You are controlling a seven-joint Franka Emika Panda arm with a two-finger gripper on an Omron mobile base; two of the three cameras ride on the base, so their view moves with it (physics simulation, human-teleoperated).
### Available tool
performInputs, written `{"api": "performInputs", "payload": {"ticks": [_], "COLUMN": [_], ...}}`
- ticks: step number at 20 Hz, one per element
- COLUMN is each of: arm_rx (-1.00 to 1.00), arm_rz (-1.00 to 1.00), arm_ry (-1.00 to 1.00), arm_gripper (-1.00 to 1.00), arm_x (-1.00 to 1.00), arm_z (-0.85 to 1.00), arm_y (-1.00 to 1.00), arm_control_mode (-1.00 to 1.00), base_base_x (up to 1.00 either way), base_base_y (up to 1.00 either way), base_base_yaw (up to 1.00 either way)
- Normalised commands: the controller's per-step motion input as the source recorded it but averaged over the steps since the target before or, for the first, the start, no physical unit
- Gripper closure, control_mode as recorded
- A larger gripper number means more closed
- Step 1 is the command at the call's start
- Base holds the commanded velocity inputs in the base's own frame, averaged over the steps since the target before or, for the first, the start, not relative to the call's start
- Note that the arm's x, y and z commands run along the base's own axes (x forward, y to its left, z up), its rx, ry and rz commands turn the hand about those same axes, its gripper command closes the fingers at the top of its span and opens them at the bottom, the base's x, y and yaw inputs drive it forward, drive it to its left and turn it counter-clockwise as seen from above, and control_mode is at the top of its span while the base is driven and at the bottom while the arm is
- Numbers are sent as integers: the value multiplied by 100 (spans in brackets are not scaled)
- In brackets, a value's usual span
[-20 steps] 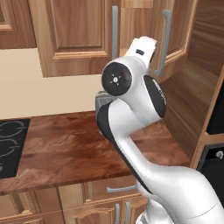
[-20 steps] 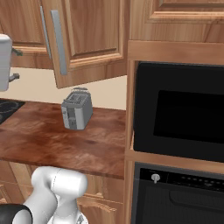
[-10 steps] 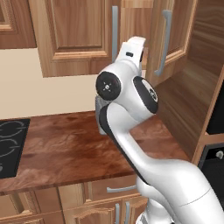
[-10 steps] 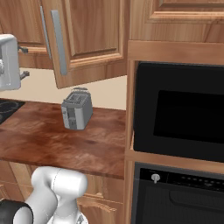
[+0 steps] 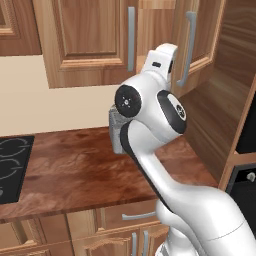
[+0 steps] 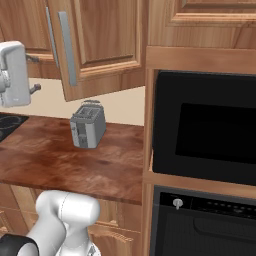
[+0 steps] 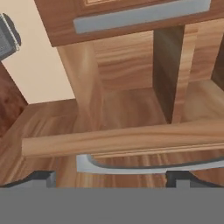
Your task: Open the cabinet. Pick the bar soap and place it next to the sink. Then close the cabinet.
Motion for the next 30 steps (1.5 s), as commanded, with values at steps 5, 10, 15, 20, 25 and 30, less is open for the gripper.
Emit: {"api": "performInputs", "payload": {"ticks": [5,10,15,20,25,30], "arm_rx": [-2,-5,-5,-1,0,0], "arm_rz": [-9,0,0,-3,-7,0], "arm_ry": [1,0,0,0,1,0], "arm_gripper": [-100,-100,-100,-100,-100,-100], "arm_x": [-3,16,37,26,14,17], "arm_z": [0,0,-1,-4,-3,0], "arm_y": [-18,12,5,-21,-17,6], "arm_control_mode": [-100,-100,-100,-100,-100,-100], "base_base_x": [0,0,0,0,0,0], "base_base_y": [0,0,0,0,0,0], "base_base_yaw": [0,0,0,0,0,0]}}
